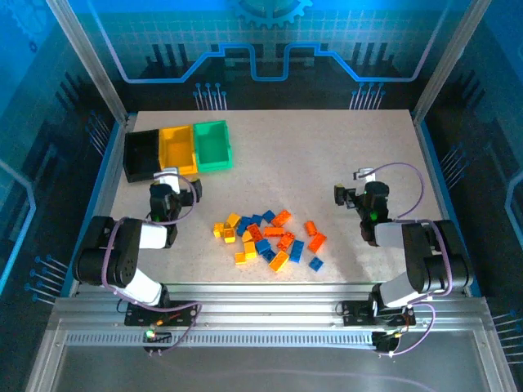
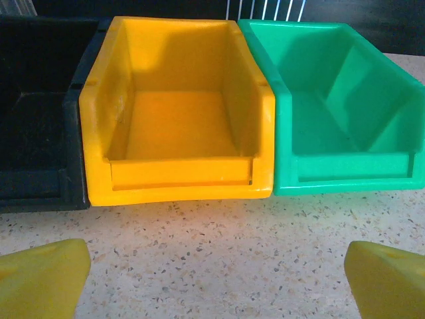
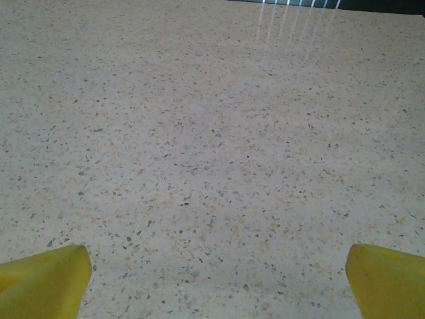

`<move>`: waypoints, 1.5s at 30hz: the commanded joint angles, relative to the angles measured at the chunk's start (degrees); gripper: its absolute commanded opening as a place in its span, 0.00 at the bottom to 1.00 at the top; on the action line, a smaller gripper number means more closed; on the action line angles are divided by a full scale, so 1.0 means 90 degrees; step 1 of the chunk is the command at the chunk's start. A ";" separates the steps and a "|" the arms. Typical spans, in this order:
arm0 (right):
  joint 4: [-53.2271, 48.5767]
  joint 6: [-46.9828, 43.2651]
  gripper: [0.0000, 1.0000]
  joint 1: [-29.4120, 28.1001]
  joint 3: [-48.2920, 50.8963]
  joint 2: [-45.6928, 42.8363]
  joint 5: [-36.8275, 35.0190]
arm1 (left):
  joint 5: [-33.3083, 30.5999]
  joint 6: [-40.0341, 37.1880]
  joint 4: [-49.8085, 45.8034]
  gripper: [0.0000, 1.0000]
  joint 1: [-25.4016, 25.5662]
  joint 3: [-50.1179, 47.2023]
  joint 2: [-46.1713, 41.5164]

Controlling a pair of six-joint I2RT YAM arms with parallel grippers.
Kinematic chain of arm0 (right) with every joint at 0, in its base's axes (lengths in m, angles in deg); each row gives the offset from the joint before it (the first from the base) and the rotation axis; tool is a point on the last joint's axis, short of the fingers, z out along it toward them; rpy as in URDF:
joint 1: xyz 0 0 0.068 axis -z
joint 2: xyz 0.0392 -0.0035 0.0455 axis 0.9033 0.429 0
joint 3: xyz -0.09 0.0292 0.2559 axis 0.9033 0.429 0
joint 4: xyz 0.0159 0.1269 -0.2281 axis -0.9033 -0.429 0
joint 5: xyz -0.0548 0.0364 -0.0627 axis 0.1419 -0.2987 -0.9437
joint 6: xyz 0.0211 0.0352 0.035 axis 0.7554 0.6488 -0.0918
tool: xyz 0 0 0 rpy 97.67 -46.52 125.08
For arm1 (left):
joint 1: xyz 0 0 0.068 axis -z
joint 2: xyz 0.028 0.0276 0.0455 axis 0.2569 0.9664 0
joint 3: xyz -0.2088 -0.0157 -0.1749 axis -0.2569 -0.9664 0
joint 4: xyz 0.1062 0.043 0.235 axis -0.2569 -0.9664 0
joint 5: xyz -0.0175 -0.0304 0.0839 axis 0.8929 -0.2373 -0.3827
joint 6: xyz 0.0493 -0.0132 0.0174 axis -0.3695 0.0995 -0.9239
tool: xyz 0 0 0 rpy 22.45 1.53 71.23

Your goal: Sort the legos into containers by color

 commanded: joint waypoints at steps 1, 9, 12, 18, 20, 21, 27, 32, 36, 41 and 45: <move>0.0302 -0.0117 1.00 -0.0071 -0.0100 0.0035 0.0036 | 0.0144 0.0009 0.0147 0.99 -0.0040 -0.0025 0.0024; 0.0302 -0.0115 1.00 -0.0072 -0.0106 0.0032 0.0032 | 0.0143 0.0009 0.0150 0.99 -0.0040 -0.0028 0.0027; 0.0300 -0.0114 1.00 -0.0070 -0.0099 0.0037 0.0038 | 0.0144 0.0011 0.0151 0.99 -0.0040 -0.0033 0.0025; 0.0306 -0.0120 1.00 -0.0071 -0.0092 0.0037 0.0033 | 0.0144 0.0016 0.0149 0.99 -0.0040 -0.0023 0.0024; 0.0302 -0.0118 1.00 -0.0070 -0.0092 0.0037 0.0034 | 0.0144 0.0014 0.0148 0.99 -0.0040 -0.0028 0.0024; 0.0302 -0.0121 1.00 -0.0071 -0.0095 0.0032 0.0039 | 0.0144 0.0017 0.0146 0.99 -0.0040 -0.0028 0.0026; 0.0302 -0.0122 1.00 -0.0072 -0.0099 0.0035 0.0036 | 0.0224 -0.0030 0.0086 0.99 -0.0020 0.0012 0.0024; 0.0268 -0.0110 1.00 -0.0060 -0.0108 0.0033 0.0079 | 0.0231 -0.0030 0.0079 0.99 -0.0020 0.0013 0.0025; 0.0246 -0.0079 1.00 0.0018 -0.0118 0.0027 0.0249 | 0.0222 -0.0030 0.0067 0.99 -0.0021 0.0024 0.0025; -0.0701 -0.0100 1.00 0.0048 -0.0503 -0.0351 0.0371 | -0.0010 -0.0014 -0.0161 0.99 0.0007 -0.0017 -0.0350; -0.2681 0.0082 1.00 -0.0087 -0.1500 -0.0524 0.0144 | -0.0383 0.0030 -0.1344 0.99 0.0091 0.0156 -0.1423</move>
